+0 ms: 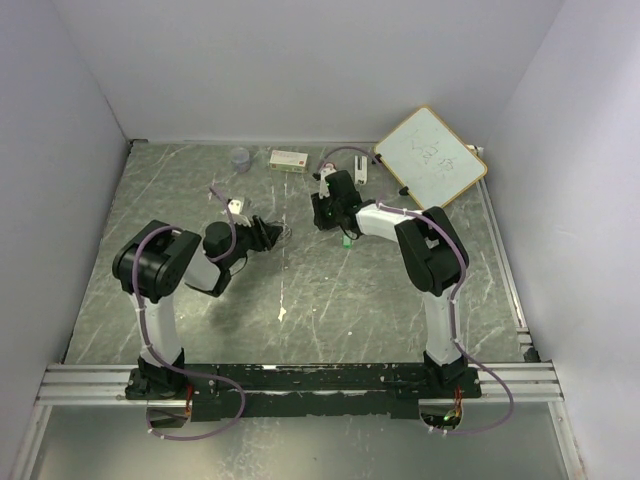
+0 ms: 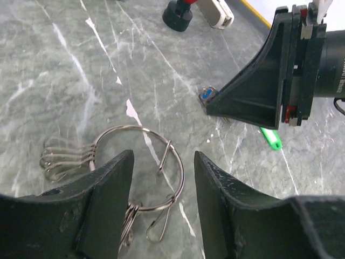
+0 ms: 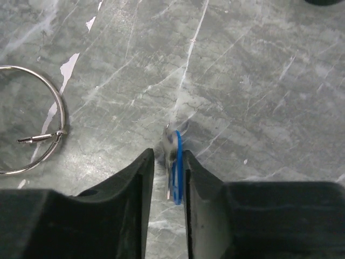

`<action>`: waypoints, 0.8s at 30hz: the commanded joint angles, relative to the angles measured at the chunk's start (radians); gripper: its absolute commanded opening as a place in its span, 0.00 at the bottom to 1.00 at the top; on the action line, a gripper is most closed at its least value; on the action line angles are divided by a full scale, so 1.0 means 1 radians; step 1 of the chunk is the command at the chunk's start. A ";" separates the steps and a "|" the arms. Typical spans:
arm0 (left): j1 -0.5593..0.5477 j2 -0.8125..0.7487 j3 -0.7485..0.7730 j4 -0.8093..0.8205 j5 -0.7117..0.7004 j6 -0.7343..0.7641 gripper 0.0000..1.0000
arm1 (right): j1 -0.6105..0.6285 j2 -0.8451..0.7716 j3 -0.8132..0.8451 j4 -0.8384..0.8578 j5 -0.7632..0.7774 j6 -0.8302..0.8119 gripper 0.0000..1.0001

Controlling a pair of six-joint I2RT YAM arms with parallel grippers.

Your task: Remove the keys from the keyring

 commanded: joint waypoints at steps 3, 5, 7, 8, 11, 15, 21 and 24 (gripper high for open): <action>0.004 -0.092 -0.068 0.036 -0.036 0.003 0.64 | -0.004 0.007 0.031 -0.008 0.019 -0.036 0.33; 0.004 -0.118 -0.082 0.039 -0.030 0.009 0.66 | -0.003 -0.006 0.027 -0.009 0.031 -0.041 0.34; 0.004 -0.143 -0.098 0.054 -0.023 0.014 0.71 | -0.003 -0.029 0.018 -0.005 0.038 -0.043 0.35; 0.004 -0.157 -0.104 0.055 -0.022 0.016 0.73 | -0.002 -0.043 0.014 -0.003 0.042 -0.044 0.35; 0.004 -0.202 -0.116 0.031 -0.025 0.039 0.82 | -0.003 -0.104 -0.013 0.014 0.056 -0.046 0.36; 0.003 -0.274 -0.134 -0.021 -0.050 0.081 0.99 | -0.002 -0.183 -0.058 0.046 0.106 -0.051 0.41; 0.002 -0.410 -0.166 -0.117 -0.085 0.177 1.00 | -0.003 -0.291 -0.123 0.062 0.202 -0.056 0.44; 0.002 -0.486 -0.167 -0.215 -0.111 0.194 1.00 | -0.003 -0.347 -0.170 0.060 0.256 -0.038 0.45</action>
